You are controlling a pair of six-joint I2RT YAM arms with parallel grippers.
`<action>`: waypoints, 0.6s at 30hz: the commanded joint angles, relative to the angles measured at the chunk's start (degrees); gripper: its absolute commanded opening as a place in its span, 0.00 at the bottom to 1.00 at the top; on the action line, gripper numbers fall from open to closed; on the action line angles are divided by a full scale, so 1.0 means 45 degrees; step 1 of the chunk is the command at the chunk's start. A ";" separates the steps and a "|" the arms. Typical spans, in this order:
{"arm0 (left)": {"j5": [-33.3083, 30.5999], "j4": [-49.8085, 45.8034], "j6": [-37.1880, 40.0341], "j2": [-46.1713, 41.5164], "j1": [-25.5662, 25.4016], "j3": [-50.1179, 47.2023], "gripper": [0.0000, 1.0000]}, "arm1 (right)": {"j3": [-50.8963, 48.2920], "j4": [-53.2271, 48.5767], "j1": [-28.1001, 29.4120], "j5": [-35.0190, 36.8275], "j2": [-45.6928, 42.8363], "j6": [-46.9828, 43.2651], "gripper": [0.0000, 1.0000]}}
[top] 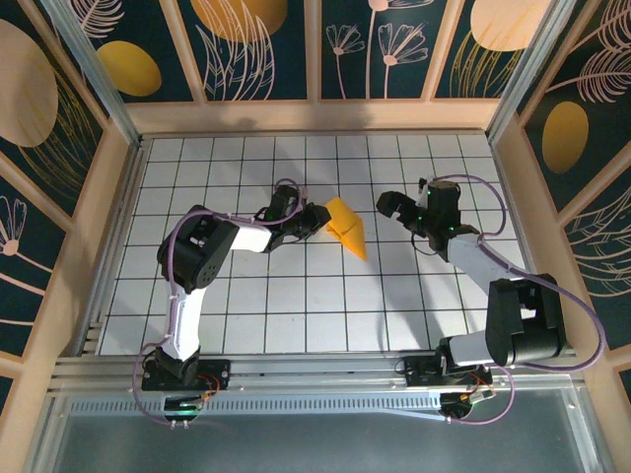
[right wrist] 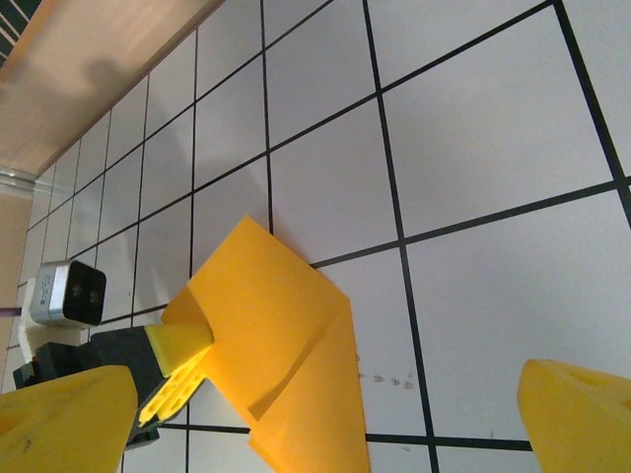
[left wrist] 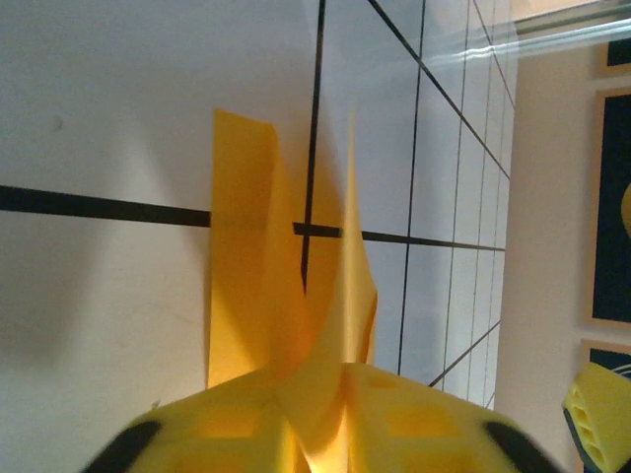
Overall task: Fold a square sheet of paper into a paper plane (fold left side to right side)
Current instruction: Fold the wing for the fifth time at the center of the table.
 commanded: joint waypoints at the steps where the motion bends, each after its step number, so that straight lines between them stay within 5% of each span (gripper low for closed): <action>1: -0.0083 0.0210 0.0588 -0.0318 -0.0045 0.0140 0.09 | -0.0231 0.0536 -0.0206 -0.1031 -0.0355 -0.0465 0.99; 8: 0.1094 0.1296 0.2268 -0.1896 0.0563 -0.1399 0.00 | -0.0111 0.1149 -0.0413 -0.3569 -0.0306 -0.1592 0.99; 13: 0.3558 0.2958 0.3383 -0.3258 0.1349 -0.3161 0.00 | 0.0008 0.1441 -0.0425 -0.5331 0.0151 -0.2397 0.98; 18: 0.5540 0.1937 0.6200 -0.4599 0.1482 -0.3929 0.00 | -0.0099 0.2272 -0.0112 -0.7117 0.1131 -0.2756 0.93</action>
